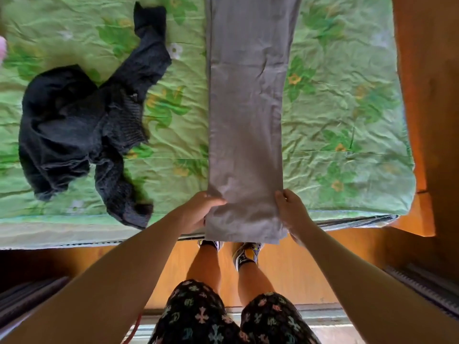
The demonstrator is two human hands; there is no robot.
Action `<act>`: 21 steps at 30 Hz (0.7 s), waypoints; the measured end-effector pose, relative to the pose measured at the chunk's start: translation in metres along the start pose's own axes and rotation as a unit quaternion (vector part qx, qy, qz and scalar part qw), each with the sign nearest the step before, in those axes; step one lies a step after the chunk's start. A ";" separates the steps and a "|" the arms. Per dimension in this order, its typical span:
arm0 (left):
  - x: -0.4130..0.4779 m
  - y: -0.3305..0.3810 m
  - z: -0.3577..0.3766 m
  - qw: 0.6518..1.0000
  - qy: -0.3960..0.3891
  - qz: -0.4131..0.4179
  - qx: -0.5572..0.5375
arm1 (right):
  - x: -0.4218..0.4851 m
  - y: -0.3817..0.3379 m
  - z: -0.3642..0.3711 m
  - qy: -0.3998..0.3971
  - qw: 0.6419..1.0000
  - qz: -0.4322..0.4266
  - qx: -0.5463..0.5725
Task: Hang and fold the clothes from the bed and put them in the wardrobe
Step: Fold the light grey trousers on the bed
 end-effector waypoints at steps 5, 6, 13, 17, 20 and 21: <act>-0.005 -0.018 0.000 0.990 0.056 0.072 0.109 | 0.004 0.012 0.004 -0.022 0.997 0.009 -0.077; -0.007 -0.018 0.002 0.985 0.064 0.092 0.135 | 0.004 0.016 0.007 -0.036 0.995 0.010 -0.088; -0.021 -0.006 0.009 0.965 0.131 0.173 0.148 | -0.007 0.024 0.000 -0.026 0.999 -0.019 -0.032; -0.033 0.024 0.007 0.962 0.117 0.176 0.174 | -0.020 0.000 0.000 -0.094 0.995 0.026 0.018; -0.036 0.074 -0.004 0.974 0.117 0.158 0.112 | -0.025 -0.045 -0.015 -0.164 0.978 0.092 0.088; -0.033 0.100 -0.008 0.980 0.105 0.155 0.065 | -0.022 -0.072 -0.023 -0.180 0.972 0.089 0.118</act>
Point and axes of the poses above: each hand's wrist, its own x-axis towards the middle knuckle, its own z-axis out of the palm, y = z × x, the point moved 6 cm from there along x, towards the middle knuckle, and after that the axes turned 11 degrees about z, right-handed, at the moved point
